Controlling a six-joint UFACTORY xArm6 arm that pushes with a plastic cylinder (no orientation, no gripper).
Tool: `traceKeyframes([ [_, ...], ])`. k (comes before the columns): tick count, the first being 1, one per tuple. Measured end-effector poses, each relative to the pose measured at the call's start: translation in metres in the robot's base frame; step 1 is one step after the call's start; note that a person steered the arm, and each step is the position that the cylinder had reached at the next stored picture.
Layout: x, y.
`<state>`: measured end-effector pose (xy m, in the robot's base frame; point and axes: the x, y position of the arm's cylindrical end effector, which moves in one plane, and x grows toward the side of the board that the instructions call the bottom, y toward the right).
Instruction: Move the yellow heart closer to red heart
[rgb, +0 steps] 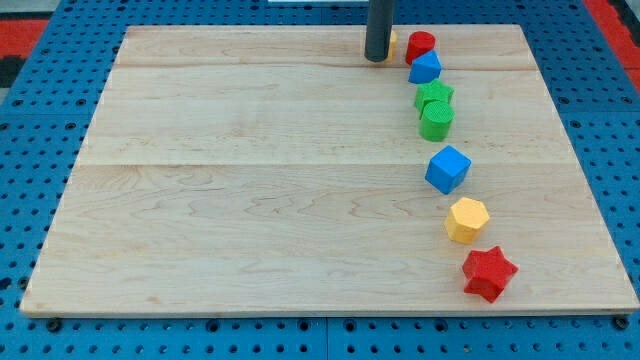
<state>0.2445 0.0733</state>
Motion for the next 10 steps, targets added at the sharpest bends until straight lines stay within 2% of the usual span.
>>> traceKeyframes([
  [2,-0.03,0.0],
  [4,-0.044,-0.063],
  [5,-0.052,-0.069],
  [10,-0.053,0.051],
])
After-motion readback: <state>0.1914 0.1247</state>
